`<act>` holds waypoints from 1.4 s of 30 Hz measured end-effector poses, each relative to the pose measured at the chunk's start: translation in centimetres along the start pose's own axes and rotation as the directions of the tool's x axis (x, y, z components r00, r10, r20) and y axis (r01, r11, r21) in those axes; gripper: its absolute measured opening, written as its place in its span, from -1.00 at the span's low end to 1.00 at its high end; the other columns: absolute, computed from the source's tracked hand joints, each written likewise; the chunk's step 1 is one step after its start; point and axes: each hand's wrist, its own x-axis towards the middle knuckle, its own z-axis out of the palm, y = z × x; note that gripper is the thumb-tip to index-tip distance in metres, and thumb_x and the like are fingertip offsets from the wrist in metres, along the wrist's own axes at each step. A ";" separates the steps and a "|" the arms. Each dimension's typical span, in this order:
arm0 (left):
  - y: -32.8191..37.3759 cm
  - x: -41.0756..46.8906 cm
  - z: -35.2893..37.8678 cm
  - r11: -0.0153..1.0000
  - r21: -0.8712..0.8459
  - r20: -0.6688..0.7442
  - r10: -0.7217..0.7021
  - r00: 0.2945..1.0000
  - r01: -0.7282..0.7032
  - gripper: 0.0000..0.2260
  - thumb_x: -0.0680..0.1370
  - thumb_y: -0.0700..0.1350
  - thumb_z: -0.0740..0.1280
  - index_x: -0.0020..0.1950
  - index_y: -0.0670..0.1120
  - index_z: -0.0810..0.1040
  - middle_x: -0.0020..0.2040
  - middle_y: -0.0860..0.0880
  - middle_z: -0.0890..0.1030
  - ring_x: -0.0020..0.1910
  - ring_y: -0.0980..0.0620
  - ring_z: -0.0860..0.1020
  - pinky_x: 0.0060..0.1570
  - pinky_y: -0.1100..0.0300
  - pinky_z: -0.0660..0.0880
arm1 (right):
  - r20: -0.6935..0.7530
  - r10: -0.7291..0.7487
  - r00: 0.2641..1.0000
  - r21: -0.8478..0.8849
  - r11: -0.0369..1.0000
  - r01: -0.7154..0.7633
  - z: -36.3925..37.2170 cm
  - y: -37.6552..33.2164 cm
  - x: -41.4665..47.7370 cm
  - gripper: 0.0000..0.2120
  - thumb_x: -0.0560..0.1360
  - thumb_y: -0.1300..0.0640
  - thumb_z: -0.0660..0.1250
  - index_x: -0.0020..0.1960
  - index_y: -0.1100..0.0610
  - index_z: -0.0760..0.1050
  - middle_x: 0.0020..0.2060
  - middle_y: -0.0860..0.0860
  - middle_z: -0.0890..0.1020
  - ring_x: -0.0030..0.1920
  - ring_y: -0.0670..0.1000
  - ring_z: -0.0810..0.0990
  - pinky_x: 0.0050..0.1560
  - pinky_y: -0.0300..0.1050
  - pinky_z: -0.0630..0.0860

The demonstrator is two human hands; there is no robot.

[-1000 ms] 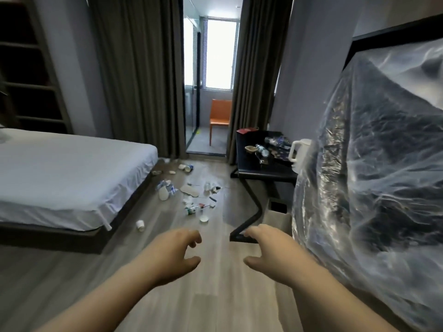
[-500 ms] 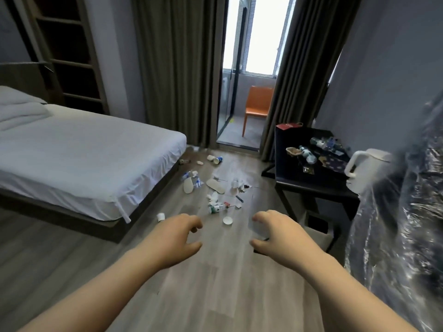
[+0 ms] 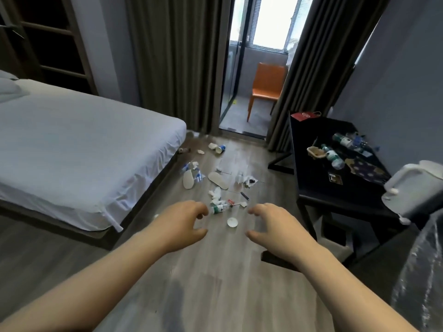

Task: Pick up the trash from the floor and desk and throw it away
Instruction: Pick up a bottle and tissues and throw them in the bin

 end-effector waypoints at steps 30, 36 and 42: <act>-16.6 47.1 0.3 0.992 -0.091 0.130 -0.079 0.988 0.092 -0.69 0.49 0.07 0.35 0.23 0.08 0.48 0.12 0.11 0.55 0.02 0.16 0.51 0.05 0.24 0.50 | 0.142 0.077 0.987 0.012 0.997 -0.079 2.8 17.1 48.1 -0.60 0.48 -0.08 0.31 0.27 0.01 0.47 0.15 -0.04 0.55 0.17 -0.01 0.51 0.07 -0.16 0.43; -23.8 56.7 0.9 0.993 -0.082 0.230 -0.060 0.971 0.081 -0.70 0.50 0.02 0.31 0.21 0.03 0.50 0.14 0.05 0.57 0.06 0.10 0.54 0.05 0.19 0.50 | 0.283 0.183 0.942 0.002 0.982 -0.191 6.1 17.3 58.0 -0.61 0.46 -0.03 0.32 0.28 -0.02 0.45 0.16 -0.03 0.54 0.19 0.00 0.49 0.12 -0.13 0.44; -29.0 64.1 3.7 0.993 -0.080 0.326 -0.058 0.944 0.089 -0.68 0.51 0.01 0.31 0.25 0.00 0.49 0.15 0.03 0.58 0.08 0.08 0.55 0.03 0.21 0.49 | 0.321 0.277 0.906 -0.017 0.958 -0.287 9.9 19.0 64.2 -0.54 0.47 -0.02 0.32 0.36 0.00 0.41 0.23 -0.07 0.51 0.22 -0.04 0.49 0.13 -0.18 0.42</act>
